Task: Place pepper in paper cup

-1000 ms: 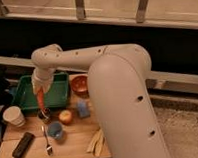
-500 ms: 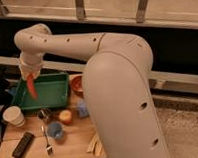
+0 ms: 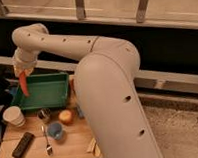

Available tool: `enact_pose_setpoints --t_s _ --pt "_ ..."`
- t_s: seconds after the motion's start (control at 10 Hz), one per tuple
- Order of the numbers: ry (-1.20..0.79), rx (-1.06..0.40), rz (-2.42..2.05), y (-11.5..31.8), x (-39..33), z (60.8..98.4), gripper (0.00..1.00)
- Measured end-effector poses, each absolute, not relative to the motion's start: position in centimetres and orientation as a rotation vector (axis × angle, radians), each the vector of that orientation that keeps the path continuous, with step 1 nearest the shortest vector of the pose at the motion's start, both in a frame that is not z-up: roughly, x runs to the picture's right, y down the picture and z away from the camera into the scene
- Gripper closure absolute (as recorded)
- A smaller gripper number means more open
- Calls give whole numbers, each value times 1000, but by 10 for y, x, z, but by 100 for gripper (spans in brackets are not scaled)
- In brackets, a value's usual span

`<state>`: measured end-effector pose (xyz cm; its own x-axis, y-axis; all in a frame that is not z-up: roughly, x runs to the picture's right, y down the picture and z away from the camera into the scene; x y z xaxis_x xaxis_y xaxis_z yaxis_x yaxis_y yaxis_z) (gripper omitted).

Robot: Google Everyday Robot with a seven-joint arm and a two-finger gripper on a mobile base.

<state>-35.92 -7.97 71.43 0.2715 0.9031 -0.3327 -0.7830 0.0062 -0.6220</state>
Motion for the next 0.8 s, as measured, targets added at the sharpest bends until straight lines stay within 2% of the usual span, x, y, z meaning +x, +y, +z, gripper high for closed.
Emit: enact_pose_setpoints --t_s 0.4,0.8 --pt "-172 -830 1316 -77 -362 716 100" --pt "-185 -865 1271 -53 -407 730 100"
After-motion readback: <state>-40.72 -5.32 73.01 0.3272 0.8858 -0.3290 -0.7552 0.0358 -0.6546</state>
